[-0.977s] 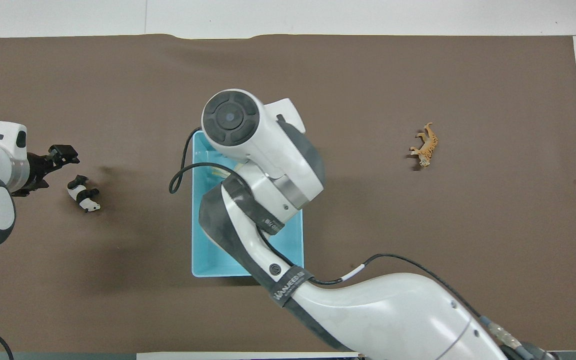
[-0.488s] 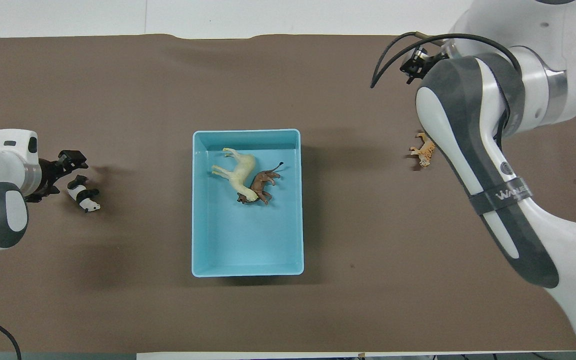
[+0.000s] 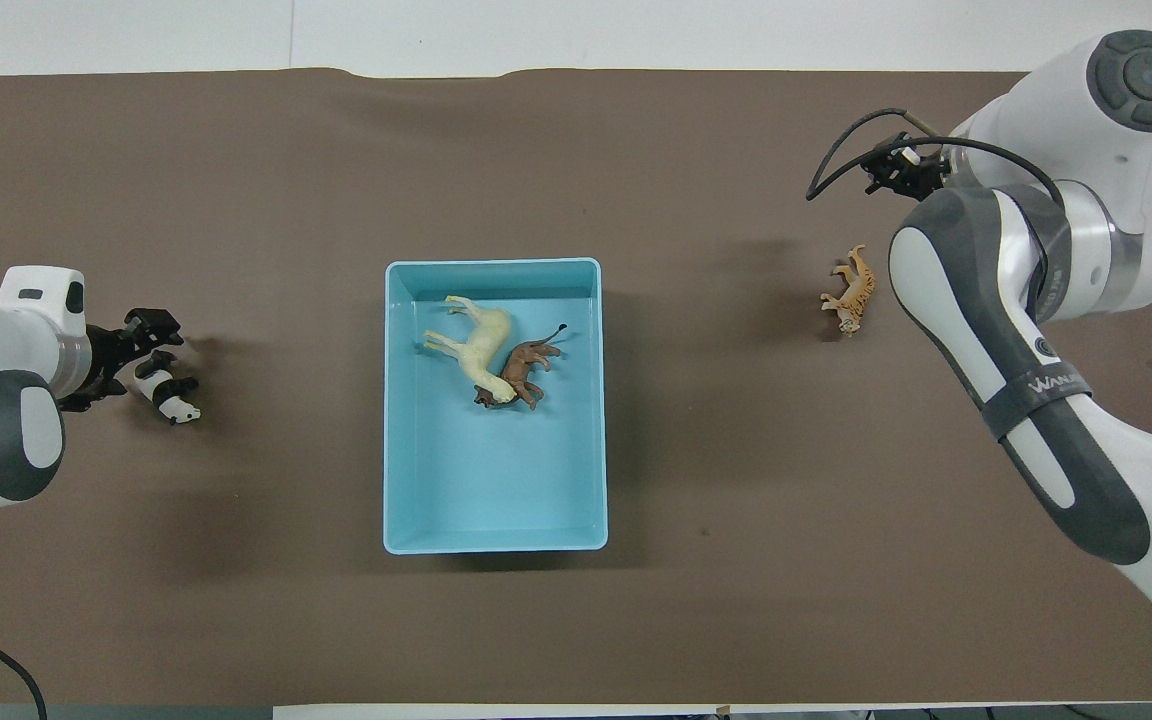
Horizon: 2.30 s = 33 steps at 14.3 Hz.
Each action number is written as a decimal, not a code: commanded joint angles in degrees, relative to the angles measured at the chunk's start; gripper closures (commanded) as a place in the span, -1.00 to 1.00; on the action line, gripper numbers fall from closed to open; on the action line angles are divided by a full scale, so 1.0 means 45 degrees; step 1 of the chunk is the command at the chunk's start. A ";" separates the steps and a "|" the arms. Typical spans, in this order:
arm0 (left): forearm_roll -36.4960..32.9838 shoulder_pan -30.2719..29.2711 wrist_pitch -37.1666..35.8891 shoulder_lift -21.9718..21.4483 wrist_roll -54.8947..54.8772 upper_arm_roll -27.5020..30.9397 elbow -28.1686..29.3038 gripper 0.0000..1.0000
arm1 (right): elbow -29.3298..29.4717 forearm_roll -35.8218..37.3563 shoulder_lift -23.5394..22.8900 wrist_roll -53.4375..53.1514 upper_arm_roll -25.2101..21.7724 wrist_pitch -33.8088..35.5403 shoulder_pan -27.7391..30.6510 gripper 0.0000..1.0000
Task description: Put all toys into storage box
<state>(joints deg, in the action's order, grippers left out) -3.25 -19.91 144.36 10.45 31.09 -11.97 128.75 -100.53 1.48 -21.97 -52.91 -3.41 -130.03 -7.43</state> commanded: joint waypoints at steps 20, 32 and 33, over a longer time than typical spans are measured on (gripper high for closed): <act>0.0195 0.4731 -0.6282 0.0217 0.7343 -0.0172 -0.5428 1.00 | -0.3538 -0.0152 0.0352 0.0528 0.0132 -0.3624 -0.0127 1.00; 0.0273 0.7101 -0.5184 -0.0661 0.9440 -0.0134 -0.3649 -1.00 | -0.0049 -0.0055 0.0371 0.1152 0.0346 0.0859 -0.0283 1.00; 0.0254 0.7004 -0.5534 -0.0894 0.9246 -0.0095 -0.3650 -1.00 | 0.0693 -0.0074 0.0371 0.1191 0.0579 0.1661 -0.0283 1.00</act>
<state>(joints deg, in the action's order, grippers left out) -2.65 11.73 121.50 9.39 73.63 -13.37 110.90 -103.58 1.46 -20.44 -49.00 -2.36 -129.22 -9.20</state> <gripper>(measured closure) 0.026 0.423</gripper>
